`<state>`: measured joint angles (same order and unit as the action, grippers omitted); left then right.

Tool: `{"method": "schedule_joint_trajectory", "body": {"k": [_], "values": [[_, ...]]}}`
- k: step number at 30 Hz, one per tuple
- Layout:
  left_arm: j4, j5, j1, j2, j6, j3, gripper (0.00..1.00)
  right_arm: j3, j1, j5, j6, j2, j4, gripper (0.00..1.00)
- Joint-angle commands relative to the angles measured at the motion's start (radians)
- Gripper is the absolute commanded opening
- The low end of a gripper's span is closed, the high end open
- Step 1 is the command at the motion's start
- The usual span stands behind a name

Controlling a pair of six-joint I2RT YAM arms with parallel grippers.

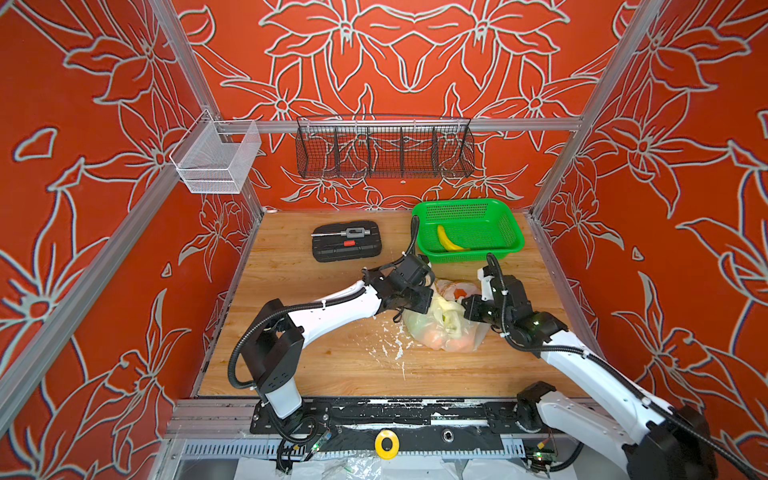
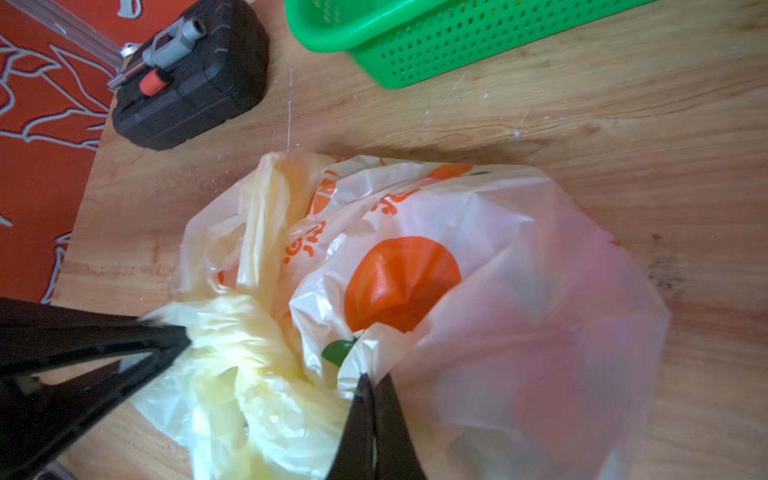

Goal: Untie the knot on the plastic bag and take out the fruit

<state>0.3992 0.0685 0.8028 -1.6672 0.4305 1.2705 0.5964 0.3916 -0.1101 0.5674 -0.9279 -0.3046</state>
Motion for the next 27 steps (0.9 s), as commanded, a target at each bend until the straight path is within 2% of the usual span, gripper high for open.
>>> {"method": "schedule_joint_trajectory", "body": {"k": [1,5,6,8,9,10,14,16,23,27], "values": [[0.031,-0.03,-0.042,0.05,0.0,-0.042,0.0,-0.035,-0.042,0.047,0.027,0.041,-0.039,0.0],[0.007,-0.007,-0.06,0.072,0.011,-0.069,0.0,-0.052,-0.046,-0.017,-0.007,0.058,-0.017,0.0],[0.005,-0.003,-0.061,0.073,0.01,-0.069,0.0,-0.049,-0.046,-0.034,-0.019,0.063,-0.015,0.05],[-0.001,0.02,-0.06,0.076,0.007,-0.068,0.0,-0.036,-0.046,-0.075,-0.052,0.076,-0.016,0.27],[-0.004,0.031,-0.061,0.077,0.006,-0.066,0.0,-0.026,-0.046,-0.09,-0.071,0.083,-0.023,0.32],[-0.009,0.044,-0.06,0.082,0.006,-0.065,0.06,-0.01,-0.046,-0.097,-0.08,0.092,-0.036,0.37],[-0.018,0.059,-0.054,0.111,-0.006,-0.05,0.32,0.046,-0.041,-0.166,-0.126,0.122,-0.067,0.41],[0.001,0.051,-0.043,0.11,-0.026,-0.018,0.39,0.07,-0.028,-0.202,-0.15,0.12,-0.077,0.42],[0.109,0.003,-0.011,0.023,-0.101,0.134,0.47,0.142,0.053,-0.203,-0.21,0.033,-0.141,0.5],[0.124,0.03,-0.006,-0.013,-0.143,0.166,0.52,0.139,0.088,-0.213,-0.238,0.001,-0.144,0.57]]}}
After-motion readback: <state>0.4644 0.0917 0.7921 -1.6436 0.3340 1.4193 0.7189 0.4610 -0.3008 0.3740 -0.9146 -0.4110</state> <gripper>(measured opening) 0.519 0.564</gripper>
